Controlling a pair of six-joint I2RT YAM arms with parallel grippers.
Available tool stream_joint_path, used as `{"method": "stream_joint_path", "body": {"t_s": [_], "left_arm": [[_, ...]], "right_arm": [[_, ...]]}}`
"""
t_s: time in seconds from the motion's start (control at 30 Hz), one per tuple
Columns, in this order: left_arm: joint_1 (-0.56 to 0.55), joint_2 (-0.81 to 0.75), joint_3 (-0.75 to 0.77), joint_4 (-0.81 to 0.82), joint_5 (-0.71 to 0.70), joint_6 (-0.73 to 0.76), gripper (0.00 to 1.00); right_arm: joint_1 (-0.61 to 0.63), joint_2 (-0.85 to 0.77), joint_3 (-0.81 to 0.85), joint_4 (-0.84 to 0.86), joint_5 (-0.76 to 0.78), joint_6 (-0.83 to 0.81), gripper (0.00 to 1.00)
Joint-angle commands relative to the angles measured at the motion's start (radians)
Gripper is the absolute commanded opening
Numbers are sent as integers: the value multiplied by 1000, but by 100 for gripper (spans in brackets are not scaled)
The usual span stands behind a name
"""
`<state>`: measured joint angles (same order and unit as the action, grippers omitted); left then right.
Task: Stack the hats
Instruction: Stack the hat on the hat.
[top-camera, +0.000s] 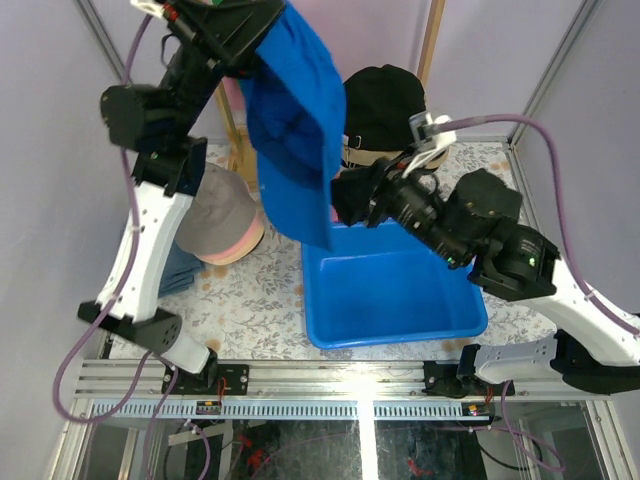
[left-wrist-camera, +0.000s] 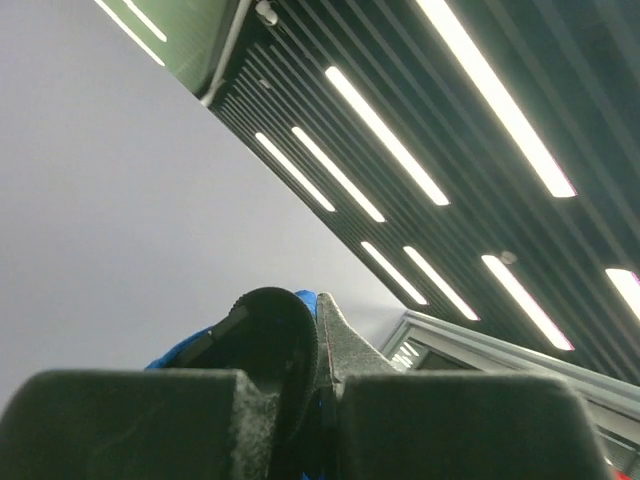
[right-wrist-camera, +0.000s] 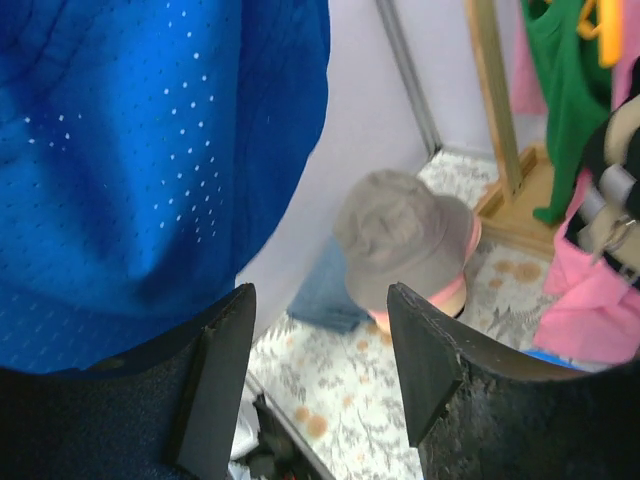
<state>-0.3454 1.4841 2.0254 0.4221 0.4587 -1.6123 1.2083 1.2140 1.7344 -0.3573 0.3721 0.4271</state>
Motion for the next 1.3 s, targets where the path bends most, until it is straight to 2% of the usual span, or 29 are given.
{"method": "stream_joint_path", "body": {"t_s": [0.0,0.1,0.2,0.43,0.67,1.07,1.27], "left_arm": [[9,150,201,146,50,-160,0],[10,238,318,178,35,-216,0],[13,297,364,240,2,-283,0],[13,416,468,350,-104,-365,0],[12,446,475,465,-234,-382,0],[20,435,482,513,-388,-347,0],[20,447,485,528,-423,-326,0]], "right_arm": [[-143,-35,11,125,-95,147,62],[-296,-53,-25,171,-242,295,63],[-419,-55,-67,242,-358,421,66],[-559,1,-178,465,-563,722,76],[-581,65,-253,723,-645,910,83],[-581,84,-386,923,-698,1117,84],[-555,119,-370,962,-720,1168,85]]}}
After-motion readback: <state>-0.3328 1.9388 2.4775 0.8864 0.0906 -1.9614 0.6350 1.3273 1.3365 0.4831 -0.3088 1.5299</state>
